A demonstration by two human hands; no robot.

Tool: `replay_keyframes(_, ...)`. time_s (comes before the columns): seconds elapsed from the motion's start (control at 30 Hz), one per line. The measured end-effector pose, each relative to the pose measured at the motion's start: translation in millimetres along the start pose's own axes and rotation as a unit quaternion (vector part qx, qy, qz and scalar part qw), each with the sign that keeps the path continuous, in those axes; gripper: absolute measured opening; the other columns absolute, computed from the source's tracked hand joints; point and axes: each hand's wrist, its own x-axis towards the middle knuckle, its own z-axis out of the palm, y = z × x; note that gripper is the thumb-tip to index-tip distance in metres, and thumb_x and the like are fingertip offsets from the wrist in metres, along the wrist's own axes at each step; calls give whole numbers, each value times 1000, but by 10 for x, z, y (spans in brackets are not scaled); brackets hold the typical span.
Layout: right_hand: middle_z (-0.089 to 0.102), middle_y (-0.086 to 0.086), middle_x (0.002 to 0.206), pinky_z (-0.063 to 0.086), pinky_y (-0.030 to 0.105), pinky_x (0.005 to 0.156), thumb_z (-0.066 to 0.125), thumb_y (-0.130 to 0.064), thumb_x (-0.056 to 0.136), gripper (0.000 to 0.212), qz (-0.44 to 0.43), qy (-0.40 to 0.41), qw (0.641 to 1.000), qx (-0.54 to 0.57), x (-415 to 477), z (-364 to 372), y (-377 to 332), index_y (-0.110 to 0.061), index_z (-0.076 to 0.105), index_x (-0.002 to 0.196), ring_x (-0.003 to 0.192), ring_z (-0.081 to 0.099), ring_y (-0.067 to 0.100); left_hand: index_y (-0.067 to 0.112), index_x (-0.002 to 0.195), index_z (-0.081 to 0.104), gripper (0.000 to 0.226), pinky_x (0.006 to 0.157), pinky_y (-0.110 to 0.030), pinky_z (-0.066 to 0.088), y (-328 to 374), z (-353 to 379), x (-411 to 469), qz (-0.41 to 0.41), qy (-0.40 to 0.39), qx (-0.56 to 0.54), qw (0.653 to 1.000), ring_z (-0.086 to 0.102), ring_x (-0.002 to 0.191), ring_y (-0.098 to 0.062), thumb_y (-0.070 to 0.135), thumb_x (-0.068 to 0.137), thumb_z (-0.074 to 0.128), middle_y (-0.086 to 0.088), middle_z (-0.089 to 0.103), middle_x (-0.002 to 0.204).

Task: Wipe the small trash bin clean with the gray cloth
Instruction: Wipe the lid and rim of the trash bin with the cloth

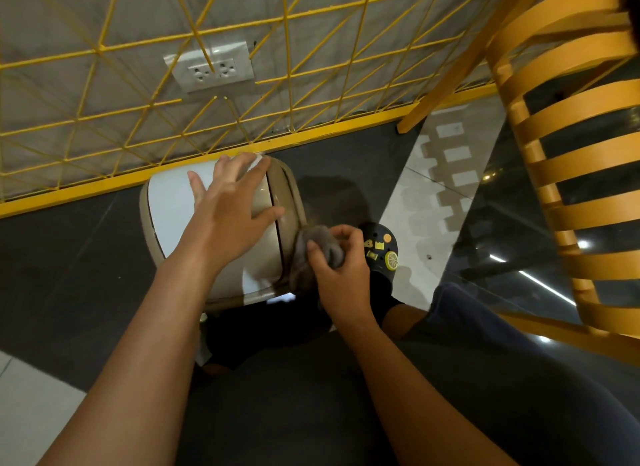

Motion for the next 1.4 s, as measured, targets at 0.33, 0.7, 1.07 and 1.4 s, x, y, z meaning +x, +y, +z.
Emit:
replay_keyframes(0.33,49,-8,74,43,13,57,63,-6,81,24,52,-20,987,-154,225,-33,134,-16,42,89,70,52,9,23,144,26,83,112,-56,-5,132,58,-28,37,-41,40,998,5,145,-23,34,76,71,1,23,153)
replay_keyframes(0.7,53,5,86,34,24,69,60,-8,84,20,4,-75,956,-285,886,38,-274,-14,41,85,78,48,18,20,144,27,83,112,-58,-4,130,53,-13,44,-38,43,997,6,145,-24,33,75,72,1,26,152)
replay_keyframes(1.07,52,8,86,35,27,66,58,-9,85,17,-19,-78,946,-314,1080,89,-352,-13,41,84,79,49,21,20,144,28,82,112,-58,-5,142,36,-16,39,-37,32,998,6,145,-23,32,75,72,1,26,151)
replay_keyframes(1.4,62,13,97,51,38,84,60,-9,85,21,175,-114,972,-105,721,-33,-11,-5,59,106,89,59,22,24,144,27,83,112,-53,-12,85,-34,-14,55,-86,21,995,1,145,-19,28,74,73,6,23,152)
